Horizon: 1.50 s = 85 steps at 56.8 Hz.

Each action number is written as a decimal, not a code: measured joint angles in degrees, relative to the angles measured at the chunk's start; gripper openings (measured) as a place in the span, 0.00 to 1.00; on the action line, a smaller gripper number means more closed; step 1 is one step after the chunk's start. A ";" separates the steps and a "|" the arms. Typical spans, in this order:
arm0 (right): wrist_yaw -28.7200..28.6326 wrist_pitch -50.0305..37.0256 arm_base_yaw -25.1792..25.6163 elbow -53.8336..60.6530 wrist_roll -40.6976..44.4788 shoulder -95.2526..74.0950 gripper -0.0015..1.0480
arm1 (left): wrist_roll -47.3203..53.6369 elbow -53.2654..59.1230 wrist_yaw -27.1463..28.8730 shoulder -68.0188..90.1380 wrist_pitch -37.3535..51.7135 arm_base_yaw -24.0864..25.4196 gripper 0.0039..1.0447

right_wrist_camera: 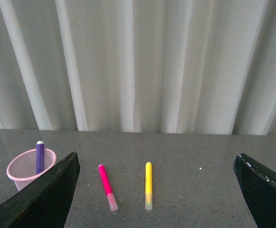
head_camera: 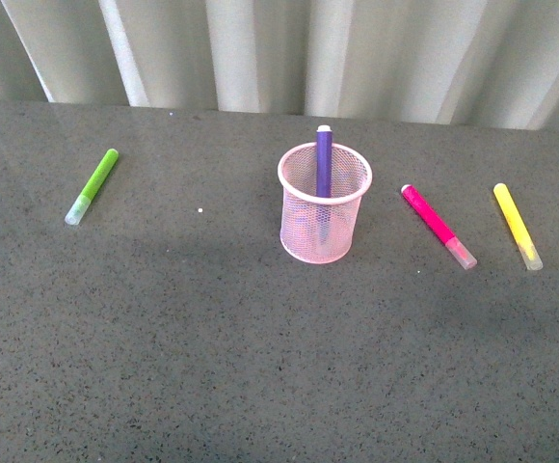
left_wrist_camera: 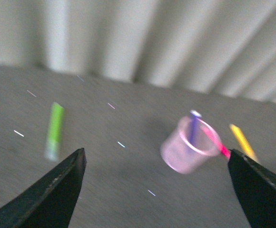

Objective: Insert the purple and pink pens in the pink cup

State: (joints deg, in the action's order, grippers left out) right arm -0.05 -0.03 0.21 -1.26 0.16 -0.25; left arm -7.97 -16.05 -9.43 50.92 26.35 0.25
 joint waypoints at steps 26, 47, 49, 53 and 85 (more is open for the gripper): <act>0.00 0.00 0.00 0.00 0.00 0.00 0.93 | 7.39 11.19 9.46 -12.96 6.43 -0.17 0.04; 0.00 0.00 0.00 0.00 0.02 0.00 0.93 | 7.52 15.54 9.44 -22.36 1.99 -0.17 0.03; 0.00 0.00 0.00 0.00 0.02 0.00 0.93 | 7.54 15.54 9.46 -23.21 1.20 -0.17 0.03; 0.00 0.00 0.00 0.00 0.02 0.00 0.93 | 7.54 15.54 9.46 -24.79 -0.50 -0.17 0.03; 0.00 0.00 0.00 0.00 0.00 0.00 0.93 | 7.54 15.56 9.46 -37.22 -12.48 -0.17 0.03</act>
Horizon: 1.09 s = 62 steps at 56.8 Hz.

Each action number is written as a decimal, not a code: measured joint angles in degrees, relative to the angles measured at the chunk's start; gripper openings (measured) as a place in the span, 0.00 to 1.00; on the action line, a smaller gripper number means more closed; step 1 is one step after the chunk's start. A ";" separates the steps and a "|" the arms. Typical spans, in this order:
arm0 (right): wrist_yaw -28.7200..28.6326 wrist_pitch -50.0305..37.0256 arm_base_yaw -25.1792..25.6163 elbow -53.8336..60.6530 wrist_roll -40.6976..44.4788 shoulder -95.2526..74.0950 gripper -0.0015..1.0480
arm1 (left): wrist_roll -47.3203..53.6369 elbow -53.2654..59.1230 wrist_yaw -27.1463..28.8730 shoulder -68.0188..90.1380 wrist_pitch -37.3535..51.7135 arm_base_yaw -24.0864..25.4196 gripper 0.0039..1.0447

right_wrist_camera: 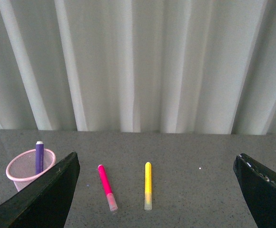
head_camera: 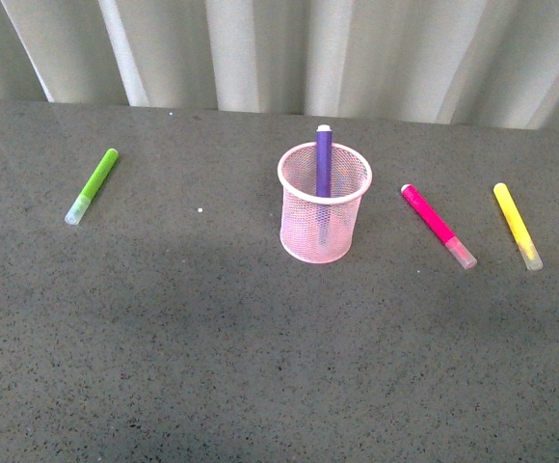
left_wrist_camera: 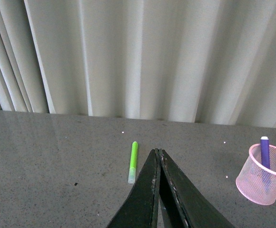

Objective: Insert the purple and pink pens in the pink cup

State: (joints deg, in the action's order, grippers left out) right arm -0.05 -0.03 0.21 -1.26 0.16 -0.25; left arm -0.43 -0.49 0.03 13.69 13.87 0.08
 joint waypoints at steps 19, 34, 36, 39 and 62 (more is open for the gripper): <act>0.02 0.00 0.00 0.00 0.00 0.00 0.93 | 0.00 -0.04 0.00 -11.21 -13.03 0.00 0.03; 0.00 0.00 0.00 0.00 0.00 0.00 0.93 | 0.00 -0.04 0.00 -13.44 -13.79 0.00 0.03; 0.00 0.00 0.00 0.00 0.02 0.00 0.93 | 0.02 -0.04 0.00 -13.46 -13.79 0.00 0.03; 0.00 0.00 0.00 0.00 0.00 0.00 0.93 | 0.00 -0.04 0.00 -13.46 -13.79 0.00 0.03; -10.40 1.03 1.01 -1.77 -4.07 -3.56 0.93 | 0.00 -0.04 -0.02 -13.46 -13.84 0.00 0.71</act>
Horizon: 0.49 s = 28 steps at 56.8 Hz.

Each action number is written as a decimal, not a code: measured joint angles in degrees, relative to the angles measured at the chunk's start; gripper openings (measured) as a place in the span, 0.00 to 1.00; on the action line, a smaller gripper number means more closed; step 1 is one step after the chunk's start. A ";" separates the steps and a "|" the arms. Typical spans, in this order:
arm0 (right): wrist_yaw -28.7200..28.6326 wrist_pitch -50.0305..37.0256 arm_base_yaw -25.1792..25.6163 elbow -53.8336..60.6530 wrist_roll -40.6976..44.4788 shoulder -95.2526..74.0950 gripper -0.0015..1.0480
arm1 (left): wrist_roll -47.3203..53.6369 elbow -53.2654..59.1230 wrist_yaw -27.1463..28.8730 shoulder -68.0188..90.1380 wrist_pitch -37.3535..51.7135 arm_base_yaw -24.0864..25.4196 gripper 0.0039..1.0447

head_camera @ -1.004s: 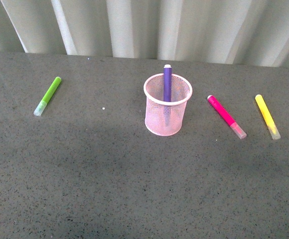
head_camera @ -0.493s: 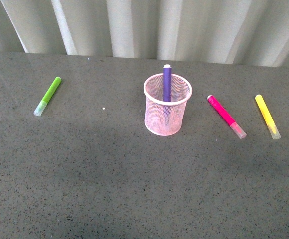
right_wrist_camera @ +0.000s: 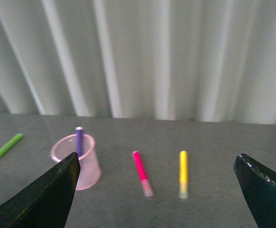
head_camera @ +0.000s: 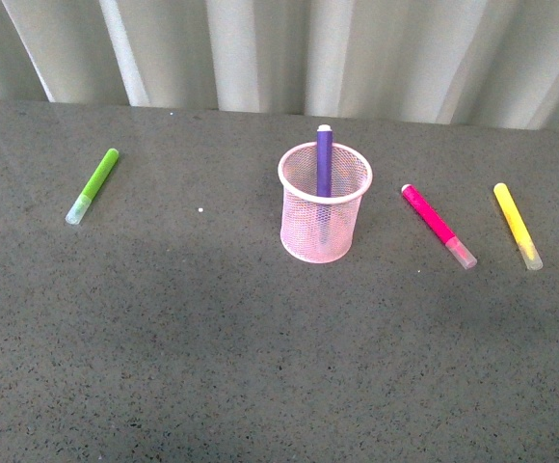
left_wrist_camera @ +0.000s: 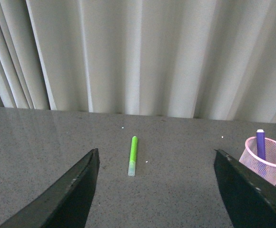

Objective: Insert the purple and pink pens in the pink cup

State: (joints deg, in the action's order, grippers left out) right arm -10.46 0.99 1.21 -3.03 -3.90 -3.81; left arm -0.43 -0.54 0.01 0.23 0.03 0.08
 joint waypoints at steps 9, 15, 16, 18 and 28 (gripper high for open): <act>-0.24 -14.84 1.99 -7.96 -2.36 -15.30 0.93 | 0.04 0.00 0.02 0.00 0.00 0.00 0.95; 5.99 -32.87 3.23 -19.69 1.33 -42.29 0.93 | 0.07 0.00 0.00 0.00 0.00 0.00 0.94; 7.69 -34.12 3.06 -22.75 2.64 -48.26 0.93 | 0.07 0.00 0.00 0.00 0.00 0.00 0.94; 8.87 -33.22 2.95 -27.17 3.65 -55.69 0.93 | 0.07 0.00 0.02 0.00 0.00 0.00 0.94; 11.96 -18.58 0.74 -45.77 5.81 -83.54 0.93 | 0.07 0.00 0.00 0.00 0.00 0.00 0.94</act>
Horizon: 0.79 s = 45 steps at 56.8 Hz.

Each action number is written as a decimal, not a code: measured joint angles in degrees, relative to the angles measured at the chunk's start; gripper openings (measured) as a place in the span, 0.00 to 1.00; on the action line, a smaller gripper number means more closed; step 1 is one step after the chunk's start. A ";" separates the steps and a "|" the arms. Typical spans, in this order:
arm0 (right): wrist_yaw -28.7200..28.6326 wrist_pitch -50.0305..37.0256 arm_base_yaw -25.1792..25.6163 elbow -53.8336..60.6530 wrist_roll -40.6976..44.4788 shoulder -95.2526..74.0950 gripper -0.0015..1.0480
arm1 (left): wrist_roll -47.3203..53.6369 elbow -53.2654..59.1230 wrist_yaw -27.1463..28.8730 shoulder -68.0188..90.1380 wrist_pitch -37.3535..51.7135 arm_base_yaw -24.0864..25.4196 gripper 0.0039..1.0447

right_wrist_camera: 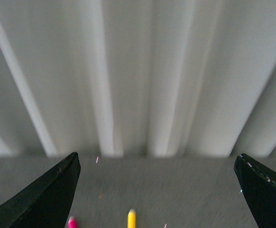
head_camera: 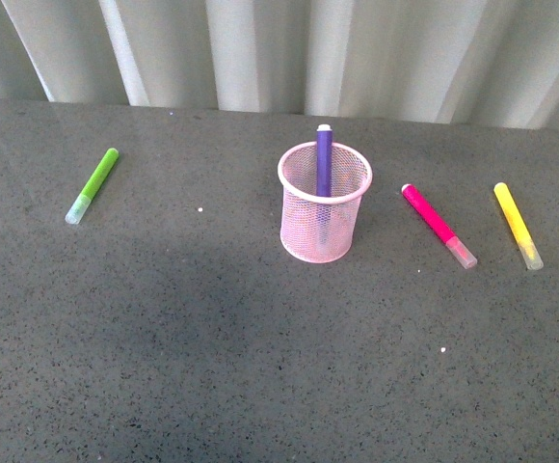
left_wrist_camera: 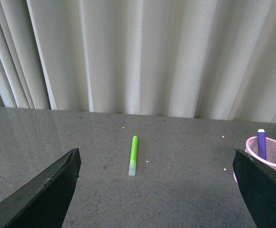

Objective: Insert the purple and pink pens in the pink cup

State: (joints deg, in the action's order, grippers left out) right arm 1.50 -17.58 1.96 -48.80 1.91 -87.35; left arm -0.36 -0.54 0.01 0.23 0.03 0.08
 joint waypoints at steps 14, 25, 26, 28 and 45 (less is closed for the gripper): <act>2.12 20.57 -3.52 -20.76 -0.28 -23.96 0.93 | 0.00 0.00 0.02 0.00 0.00 0.00 0.94; 0.79 28.83 -6.84 -27.89 -2.82 -34.01 0.93 | 0.00 0.00 0.02 0.00 0.00 0.00 0.94; 0.59 29.18 -7.04 -28.13 -3.17 -34.45 0.93 | 0.00 0.00 0.02 0.00 0.00 0.00 0.94; 0.04 30.05 -7.67 -28.72 -3.78 -35.69 0.93 | 0.00 0.00 0.02 0.00 0.00 0.00 0.94; -0.72 32.26 -11.23 -32.00 -8.61 -41.70 0.93 | 0.00 0.00 0.02 0.00 0.00 0.00 0.94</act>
State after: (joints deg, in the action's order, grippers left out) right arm 0.78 14.68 -9.28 -80.79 -6.70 -129.05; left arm -0.36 -0.54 0.03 0.23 0.03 0.08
